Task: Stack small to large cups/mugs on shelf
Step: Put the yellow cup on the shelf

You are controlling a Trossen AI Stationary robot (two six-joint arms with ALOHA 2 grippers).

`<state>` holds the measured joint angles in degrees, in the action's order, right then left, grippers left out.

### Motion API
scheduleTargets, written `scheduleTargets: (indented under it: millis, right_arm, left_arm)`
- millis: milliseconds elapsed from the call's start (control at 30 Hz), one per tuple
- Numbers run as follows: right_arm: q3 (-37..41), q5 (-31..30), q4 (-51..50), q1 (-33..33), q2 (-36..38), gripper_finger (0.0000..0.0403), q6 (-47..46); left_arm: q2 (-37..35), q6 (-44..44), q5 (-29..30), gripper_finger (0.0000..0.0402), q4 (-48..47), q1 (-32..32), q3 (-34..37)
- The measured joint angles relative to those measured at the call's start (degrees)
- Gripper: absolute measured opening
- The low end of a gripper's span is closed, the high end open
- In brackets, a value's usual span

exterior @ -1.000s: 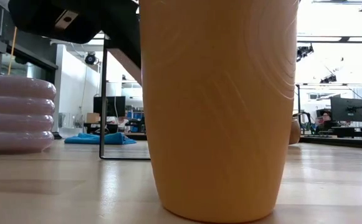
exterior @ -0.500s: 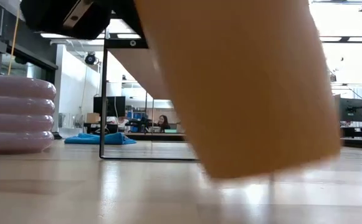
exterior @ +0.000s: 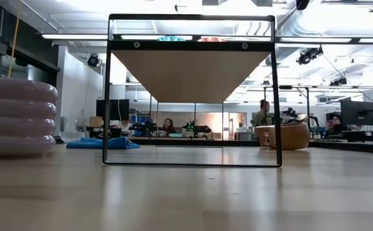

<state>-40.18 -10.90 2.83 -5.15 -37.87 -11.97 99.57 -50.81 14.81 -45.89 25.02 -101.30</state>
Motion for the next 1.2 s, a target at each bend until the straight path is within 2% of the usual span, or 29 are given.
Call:
scheduleTargets:
  millis: [133,233,367,467,700,833,1100,1200]
  right_arm:
    - [0.0,-0.02,-0.01,0.0,0.02,0.014,0.02]
    - [0.0,0.01,0.22,-0.02,0.0,0.014,0.0]
    - [0.0,0.32,0.42,-0.02,0.0,0.014,0.02]
    - [0.0,0.34,0.46,-0.02,-0.02,0.014,0.02]
    - [0.0,0.39,2.25,-0.02,-0.59,0.014,-1.33]
    - [0.0,0.42,3.37,-0.04,-1.82,0.014,-1.37]
    - [0.0,0.45,4.87,-0.04,-4.88,0.014,-0.65]
    - [0.0,0.5,4.72,-0.04,-5.44,0.014,-1.21]
  left_arm:
    - [-7.81,5.87,7.95,0.0001,0.05,0.7,1.37]
    - [-14.35,7.67,14.41,0.0001,-0.1,0.55,5.58]
    - [-24.57,9.92,19.34,0.0,4.37,0.45,15.44]
    - [-33.26,13.23,19.84,0.0,14.4,0.09,26.04]
    - [-52.38,26.58,13.94,0.0,47.33,-5.19,52.31]
    - [-58.94,29.34,8.56,0.0,55.81,-12.22,61.45]
    - [-63.35,29.58,-3.85,0.0,56.8,-23.81,63.78]
    - [-63.38,28.34,-5.23,0.0,56.57,-25.73,63.78]
